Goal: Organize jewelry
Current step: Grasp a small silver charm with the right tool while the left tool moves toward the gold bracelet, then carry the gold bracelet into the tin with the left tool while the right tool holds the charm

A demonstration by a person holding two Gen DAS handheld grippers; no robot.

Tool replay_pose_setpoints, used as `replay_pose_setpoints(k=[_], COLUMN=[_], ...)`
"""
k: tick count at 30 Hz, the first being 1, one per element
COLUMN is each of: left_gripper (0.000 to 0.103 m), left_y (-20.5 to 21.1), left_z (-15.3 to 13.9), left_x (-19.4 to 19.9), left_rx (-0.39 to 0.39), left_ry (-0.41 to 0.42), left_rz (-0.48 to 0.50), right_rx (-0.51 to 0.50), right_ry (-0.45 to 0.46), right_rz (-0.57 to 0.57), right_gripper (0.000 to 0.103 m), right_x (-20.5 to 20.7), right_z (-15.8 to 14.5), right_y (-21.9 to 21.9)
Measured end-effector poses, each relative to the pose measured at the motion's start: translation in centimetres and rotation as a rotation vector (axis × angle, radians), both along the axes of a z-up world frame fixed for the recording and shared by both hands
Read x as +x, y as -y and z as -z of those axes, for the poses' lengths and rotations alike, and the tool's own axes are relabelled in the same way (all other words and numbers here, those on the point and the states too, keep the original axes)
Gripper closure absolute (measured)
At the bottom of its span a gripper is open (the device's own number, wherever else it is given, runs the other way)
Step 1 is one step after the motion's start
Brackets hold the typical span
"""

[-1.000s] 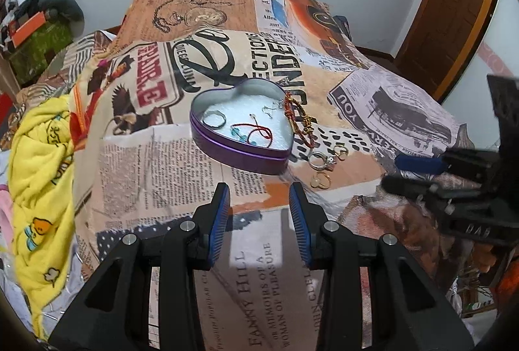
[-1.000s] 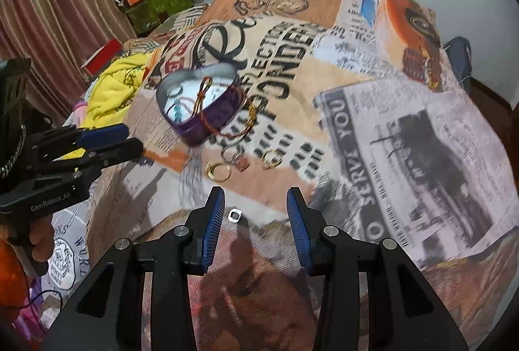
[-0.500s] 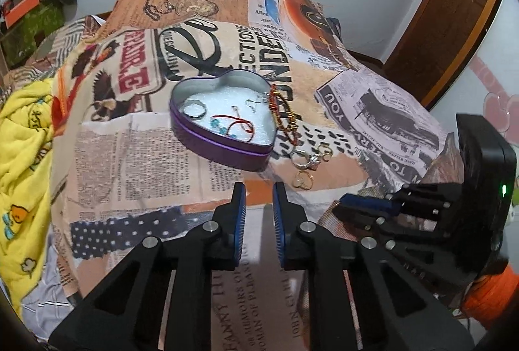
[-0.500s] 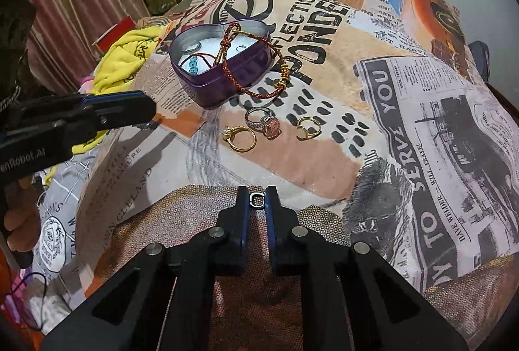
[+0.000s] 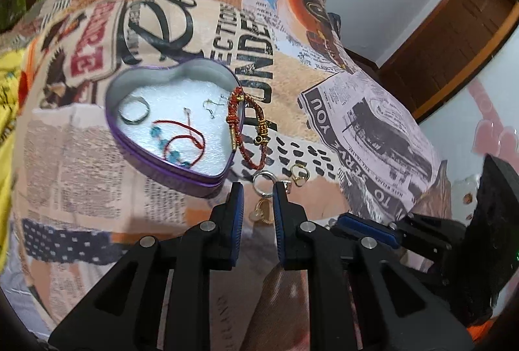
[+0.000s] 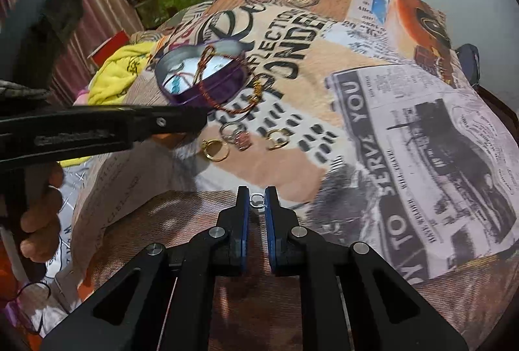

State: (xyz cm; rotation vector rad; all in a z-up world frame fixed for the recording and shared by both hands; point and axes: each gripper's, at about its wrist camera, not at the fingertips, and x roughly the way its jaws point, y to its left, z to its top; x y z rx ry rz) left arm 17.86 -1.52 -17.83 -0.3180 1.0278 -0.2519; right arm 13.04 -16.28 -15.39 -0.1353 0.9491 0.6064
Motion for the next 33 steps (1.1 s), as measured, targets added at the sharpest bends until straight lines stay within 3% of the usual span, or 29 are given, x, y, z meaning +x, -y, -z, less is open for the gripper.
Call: replay_pose_setpoints(k=[15, 17, 19, 27, 33], left_gripper=[0.087, 0.093, 0.101, 0.102, 0.102], left_y=[0.4, 0.6, 0.9, 0.9, -2.7], left_z=[1.1, 1.2, 1.0, -3.2, -3.9], left_x=[2.3, 2.6, 2.6, 0.5, 1.3], left_rx=[-0.054, -0.05, -0.038, 0.089, 0.101], left_ry=[-0.013, -0.009, 0.001, 0.168, 0.151], left_rz=[-0.113, -0.118, -0.114, -0.091, -0.139], right_rx=[0.015, 0.015, 0.016, 0.037, 0.056], right_ry=[0.012, 0.011, 0.01, 0.036, 0.06], right_rz=[0.011, 0.016, 0.021, 0.035, 0.031], right_gripper=[0.095, 0.095, 0.095, 0.095, 0.095], right_x=[0.8, 0.9, 0.9, 1.8, 2.2], right_z=[-0.1, -0.1, -0.1, -1.2, -2.0], right_y=[0.9, 1.1, 1.3, 1.3, 0.6])
